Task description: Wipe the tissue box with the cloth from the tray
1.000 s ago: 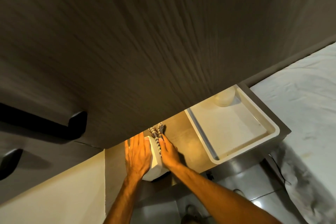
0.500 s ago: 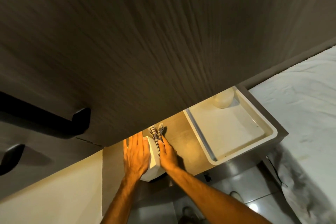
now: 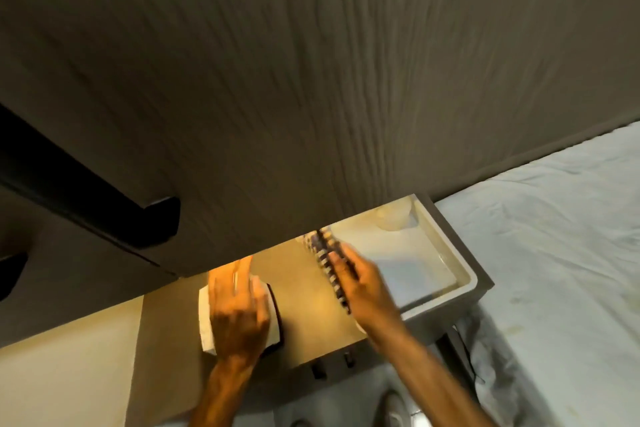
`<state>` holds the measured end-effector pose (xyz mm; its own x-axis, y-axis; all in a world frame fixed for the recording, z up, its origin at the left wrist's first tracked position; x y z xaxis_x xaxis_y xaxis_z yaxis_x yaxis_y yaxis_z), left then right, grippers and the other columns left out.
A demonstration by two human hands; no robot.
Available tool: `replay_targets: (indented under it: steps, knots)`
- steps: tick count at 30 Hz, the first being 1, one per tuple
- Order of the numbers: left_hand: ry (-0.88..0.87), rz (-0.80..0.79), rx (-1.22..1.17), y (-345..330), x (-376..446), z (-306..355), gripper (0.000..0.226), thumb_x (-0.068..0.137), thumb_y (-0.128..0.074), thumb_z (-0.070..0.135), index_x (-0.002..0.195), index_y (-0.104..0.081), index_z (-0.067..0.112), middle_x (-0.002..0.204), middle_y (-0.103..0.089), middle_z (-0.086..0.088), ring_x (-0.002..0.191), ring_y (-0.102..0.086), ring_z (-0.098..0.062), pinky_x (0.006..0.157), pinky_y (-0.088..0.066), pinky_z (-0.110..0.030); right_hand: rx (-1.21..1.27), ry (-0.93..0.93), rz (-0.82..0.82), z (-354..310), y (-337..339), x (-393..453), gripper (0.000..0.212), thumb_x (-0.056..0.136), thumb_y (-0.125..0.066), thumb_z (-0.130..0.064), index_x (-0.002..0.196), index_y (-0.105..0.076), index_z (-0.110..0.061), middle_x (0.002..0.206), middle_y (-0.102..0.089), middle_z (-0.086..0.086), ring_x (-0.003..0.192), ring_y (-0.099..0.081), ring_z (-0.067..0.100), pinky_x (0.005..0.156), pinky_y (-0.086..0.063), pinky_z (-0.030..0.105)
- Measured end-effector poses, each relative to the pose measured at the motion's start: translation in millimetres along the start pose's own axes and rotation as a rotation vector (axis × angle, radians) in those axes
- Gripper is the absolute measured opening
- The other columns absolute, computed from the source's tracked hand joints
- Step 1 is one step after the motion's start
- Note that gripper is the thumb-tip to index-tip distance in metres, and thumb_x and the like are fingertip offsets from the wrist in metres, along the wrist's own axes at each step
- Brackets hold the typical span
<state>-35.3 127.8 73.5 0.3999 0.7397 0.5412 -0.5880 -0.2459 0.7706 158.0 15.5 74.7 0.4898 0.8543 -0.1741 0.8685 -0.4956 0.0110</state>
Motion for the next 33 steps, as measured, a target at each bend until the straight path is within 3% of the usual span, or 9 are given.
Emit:
replay_targets:
  steps: [4, 7, 9, 13, 16, 18, 21, 24, 33]
  knots:
    - [-0.029, -0.272, -0.306, -49, -15, 64, 0.054, 0.096, -0.048, 0.016, 0.149, -0.037, 0.017, 0.155, -0.04, -0.005, 0.144, -0.036, -0.015, 0.118, -0.033, -0.034, -0.38, 0.149, 0.157, 11, 58, 27, 0.038, 0.102, -0.048, -0.034, 0.138, -0.054, -0.024, 0.129, -0.067, -0.005, 0.116, -0.062, 0.007, 0.099, -0.052, 0.023]
    - [0.213, -0.354, -0.467, -92, -28, 73, 0.05, 0.098, -0.051, 0.013, 0.146, -0.041, 0.018, 0.153, -0.043, -0.001, 0.14, -0.041, -0.014, 0.116, -0.038, -0.038, -0.643, 0.118, 0.099, 40, 58, 42, 0.039, 0.104, -0.044, -0.03, 0.142, -0.048, -0.022, 0.139, -0.06, 0.002, 0.12, -0.062, 0.02, 0.102, -0.053, 0.042]
    - [0.354, -0.376, -0.449, -115, -37, 65, 0.047, 0.1, -0.048, 0.019, 0.147, -0.039, 0.019, 0.154, -0.043, -0.004, 0.141, -0.039, -0.018, 0.118, -0.036, -0.04, -0.777, 0.068, -0.017, 63, 48, 47, 0.04, 0.105, -0.043, -0.027, 0.145, -0.043, -0.023, 0.149, -0.05, 0.002, 0.131, -0.053, 0.023, 0.11, -0.045, 0.047]
    - [0.336, -0.538, -0.082, -152, -58, 42, 0.055, 0.102, -0.039, 0.028, 0.152, -0.024, 0.013, 0.163, -0.02, -0.014, 0.152, -0.012, -0.031, 0.125, -0.015, -0.049, -1.047, 0.059, -0.188, 98, 34, 41, 0.05, 0.105, -0.04, -0.032, 0.152, -0.032, -0.019, 0.162, -0.028, 0.0, 0.15, -0.024, 0.022, 0.121, -0.022, 0.042]
    - [0.297, -0.6, 0.068, -164, -71, 35, 0.06, 0.103, -0.031, 0.036, 0.156, -0.011, 0.015, 0.166, -0.006, -0.013, 0.153, -0.001, -0.032, 0.125, -0.006, -0.05, -0.967, 0.071, -0.034, 93, 49, 41, 0.036, 0.101, -0.047, -0.036, 0.136, -0.053, -0.028, 0.142, -0.054, -0.004, 0.127, -0.055, 0.019, 0.104, -0.047, 0.031]
    - [0.27, -0.605, 0.124, -168, -77, 34, 0.062, 0.102, -0.025, 0.04, 0.156, -0.007, 0.015, 0.166, -0.003, -0.013, 0.153, -0.002, -0.032, 0.125, -0.008, -0.051, -0.879, 0.021, -0.031, 89, 57, 45, 0.025, 0.099, -0.05, -0.033, 0.123, -0.057, -0.034, 0.122, -0.061, -0.009, 0.106, -0.064, 0.014, 0.091, -0.055, 0.027]
    - [0.272, -0.57, 0.129, -167, -78, 37, 0.066, 0.097, -0.011, 0.046, 0.156, -0.01, 0.016, 0.165, -0.008, -0.012, 0.152, -0.008, -0.031, 0.124, -0.013, -0.052, -0.977, -0.015, -0.193, 94, 54, 52, 0.046, 0.094, -0.062, -0.029, 0.137, -0.047, -0.034, 0.13, -0.054, -0.008, 0.117, -0.06, 0.017, 0.098, -0.053, 0.037]
    - [0.275, -0.548, 0.139, -170, -79, 38, 0.066, 0.098, -0.015, 0.048, 0.156, -0.009, 0.019, 0.166, -0.009, -0.01, 0.152, -0.009, -0.03, 0.124, -0.013, -0.054, -1.088, -0.031, -0.241, 100, 47, 55, 0.071, 0.086, -0.074, -0.031, 0.145, -0.034, -0.036, 0.144, -0.042, -0.002, 0.126, -0.054, 0.022, 0.103, -0.049, 0.044]
    - [0.287, -0.613, 0.172, -170, -78, 34, 0.069, 0.097, -0.012, 0.054, 0.156, 0.0, 0.021, 0.166, 0.0, -0.009, 0.153, -0.001, -0.028, 0.124, -0.009, -0.055, -1.117, -0.051, -0.222, 96, 44, 53, 0.075, 0.086, -0.072, -0.04, 0.148, -0.031, -0.032, 0.15, -0.038, 0.0, 0.13, -0.051, 0.023, 0.104, -0.049, 0.043]
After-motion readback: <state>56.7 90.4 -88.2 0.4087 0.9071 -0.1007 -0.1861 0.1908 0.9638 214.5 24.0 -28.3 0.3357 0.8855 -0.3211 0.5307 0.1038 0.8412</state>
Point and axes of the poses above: each hand's wrist, its own x-axis towards the middle knuckle, its own y-axis out of the back of the hand, z = x × y, the point moved 5 cm from there along x, towards the middle knuckle
